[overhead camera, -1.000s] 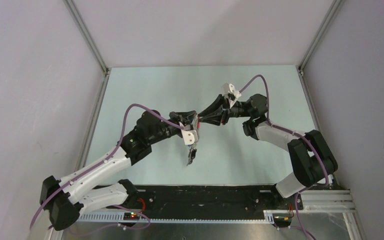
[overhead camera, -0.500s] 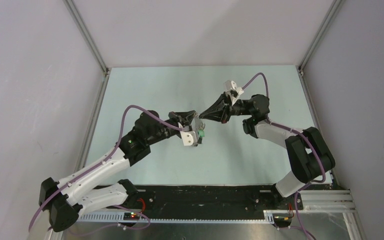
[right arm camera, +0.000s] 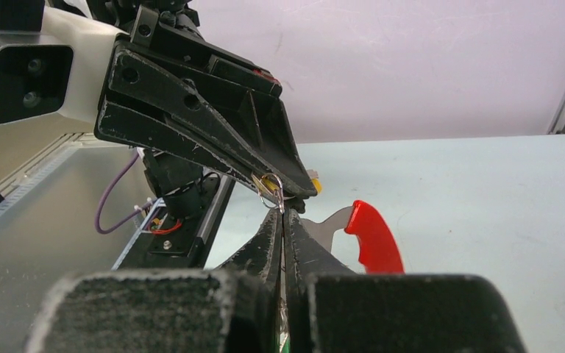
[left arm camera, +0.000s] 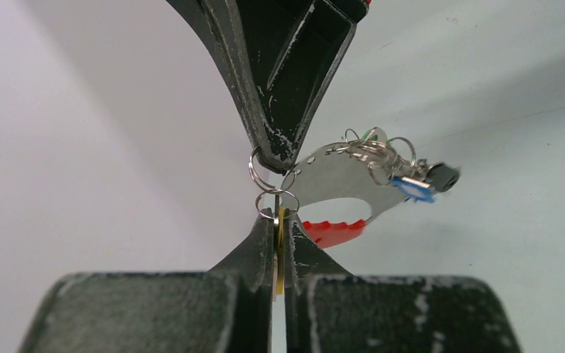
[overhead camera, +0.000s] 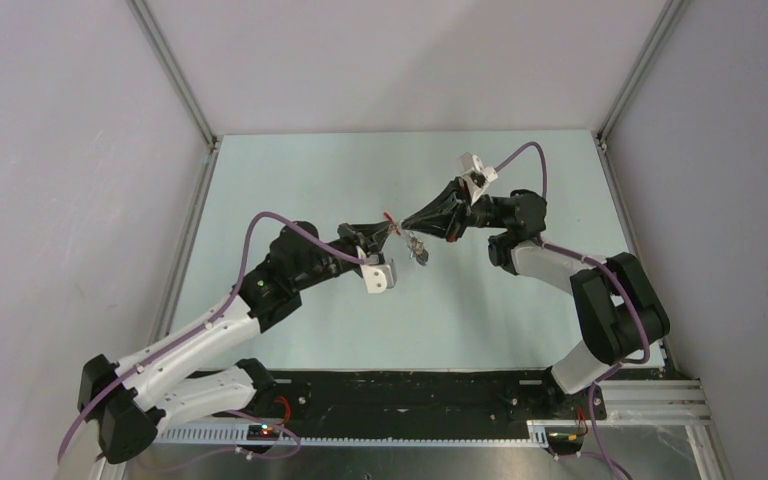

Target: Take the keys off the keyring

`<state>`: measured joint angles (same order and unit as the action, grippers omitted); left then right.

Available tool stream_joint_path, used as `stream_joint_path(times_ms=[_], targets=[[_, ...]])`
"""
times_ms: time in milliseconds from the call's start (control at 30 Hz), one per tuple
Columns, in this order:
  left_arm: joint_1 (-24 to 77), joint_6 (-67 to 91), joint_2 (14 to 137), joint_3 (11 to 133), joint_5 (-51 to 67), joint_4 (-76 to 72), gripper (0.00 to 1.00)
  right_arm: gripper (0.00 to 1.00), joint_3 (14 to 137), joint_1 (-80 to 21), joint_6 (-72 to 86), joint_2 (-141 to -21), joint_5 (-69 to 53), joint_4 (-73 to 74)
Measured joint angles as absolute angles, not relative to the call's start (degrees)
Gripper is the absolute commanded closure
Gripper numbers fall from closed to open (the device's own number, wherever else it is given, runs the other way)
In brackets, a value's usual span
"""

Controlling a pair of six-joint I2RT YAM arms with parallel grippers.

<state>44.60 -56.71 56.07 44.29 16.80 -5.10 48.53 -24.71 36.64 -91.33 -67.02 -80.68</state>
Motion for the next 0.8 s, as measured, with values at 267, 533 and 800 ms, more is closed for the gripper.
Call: stream_joint_path(times_ms=[267, 533, 800], targets=[[44.8, -57.0, 56.6, 44.3, 16.8, -5.2, 1.00, 1.00, 48.5, -25.4, 36.7, -91.4, -65.8, -80.9], [44.7, -57.0, 56.6, 44.3, 15.9, -5.0, 1.00, 1.00, 48.5, -25.3, 36.7, -91.3, -67.2, -80.9], [44.3, -57.0, 56.1, 44.3, 14.6, -5.0, 1.00, 1.00, 49.2, -25.8, 36.6, -91.5, -71.2, -80.4]])
